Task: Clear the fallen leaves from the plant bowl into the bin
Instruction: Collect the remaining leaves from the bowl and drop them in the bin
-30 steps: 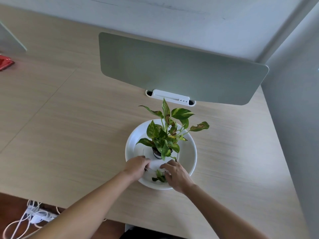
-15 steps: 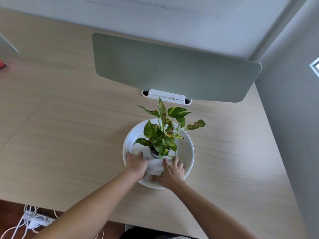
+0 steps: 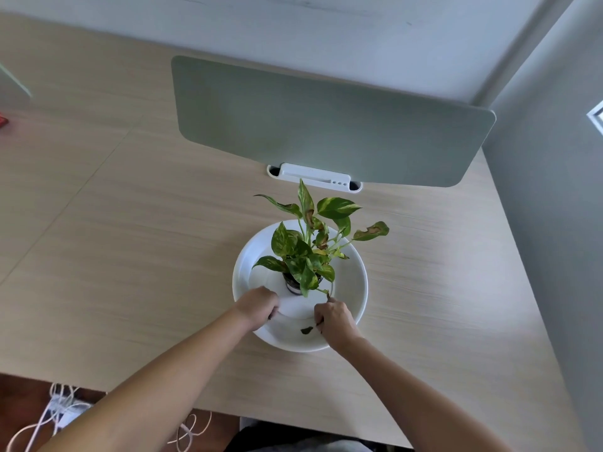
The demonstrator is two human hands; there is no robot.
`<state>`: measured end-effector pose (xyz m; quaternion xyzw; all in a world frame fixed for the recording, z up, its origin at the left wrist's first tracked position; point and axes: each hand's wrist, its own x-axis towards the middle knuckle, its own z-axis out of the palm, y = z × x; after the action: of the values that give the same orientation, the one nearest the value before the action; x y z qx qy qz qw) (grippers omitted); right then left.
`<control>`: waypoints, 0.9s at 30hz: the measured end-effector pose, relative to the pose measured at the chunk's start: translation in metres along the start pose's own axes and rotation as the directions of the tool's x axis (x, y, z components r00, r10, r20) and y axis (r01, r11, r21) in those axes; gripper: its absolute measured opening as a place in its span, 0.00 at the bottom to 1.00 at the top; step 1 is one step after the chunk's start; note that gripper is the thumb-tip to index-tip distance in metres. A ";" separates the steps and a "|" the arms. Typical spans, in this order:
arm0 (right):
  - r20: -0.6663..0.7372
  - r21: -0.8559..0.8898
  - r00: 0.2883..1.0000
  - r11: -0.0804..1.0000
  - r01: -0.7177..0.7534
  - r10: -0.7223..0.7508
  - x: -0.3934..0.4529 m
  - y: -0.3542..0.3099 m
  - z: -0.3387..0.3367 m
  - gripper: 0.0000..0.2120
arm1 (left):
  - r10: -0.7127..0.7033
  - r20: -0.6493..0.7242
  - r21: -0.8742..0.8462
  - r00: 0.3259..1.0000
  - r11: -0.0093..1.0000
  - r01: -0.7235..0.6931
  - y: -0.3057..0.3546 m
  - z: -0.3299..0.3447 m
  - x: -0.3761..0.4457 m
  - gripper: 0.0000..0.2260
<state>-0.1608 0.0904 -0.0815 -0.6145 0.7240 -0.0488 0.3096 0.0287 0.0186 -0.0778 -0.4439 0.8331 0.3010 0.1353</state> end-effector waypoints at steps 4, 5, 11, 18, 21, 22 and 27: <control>0.006 0.076 1.000 0.997 -0.024 0.024 0.003 -0.001 -0.012 0.11 | 0.000 -0.059 -0.171 0.998 0.985 -0.011 -0.005 -0.005 0.001 0.07; 0.012 0.087 0.999 0.996 -0.034 0.033 0.004 -0.001 -0.015 0.10 | -0.018 -0.085 -0.241 0.996 0.970 -0.003 -0.007 -0.008 0.001 0.06; 0.201 0.009 0.974 0.994 0.109 -0.109 0.002 -0.004 -0.009 0.14 | -0.104 -0.159 -0.442 0.982 0.897 0.023 -0.015 -0.017 0.000 0.05; 0.244 -0.139 0.946 0.958 0.252 -0.214 0.003 -0.009 -0.001 0.07 | -0.071 -0.088 -0.135 0.994 0.989 0.059 -0.007 -0.008 0.000 0.13; 0.188 -0.117 0.964 0.970 0.215 -0.191 0.004 -0.007 -0.005 0.08 | -0.090 -0.060 0.099 0.994 0.990 0.095 0.001 -0.001 -0.001 0.15; 0.140 -0.092 0.978 0.981 0.170 -0.156 0.005 -0.004 -0.009 0.08 | -0.104 -0.051 0.169 0.993 0.979 0.111 0.007 0.000 -0.002 0.11; 0.074 -0.134 0.994 0.987 0.092 -0.082 0.014 0.015 -0.028 0.11 | -0.137 -0.061 0.345 0.989 0.927 0.150 0.021 -0.001 0.000 0.11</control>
<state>-0.1890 0.0726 -0.0709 -0.6666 0.6871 0.0089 0.2888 0.0120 0.0266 -0.0687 -0.4778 0.8409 0.1299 0.2186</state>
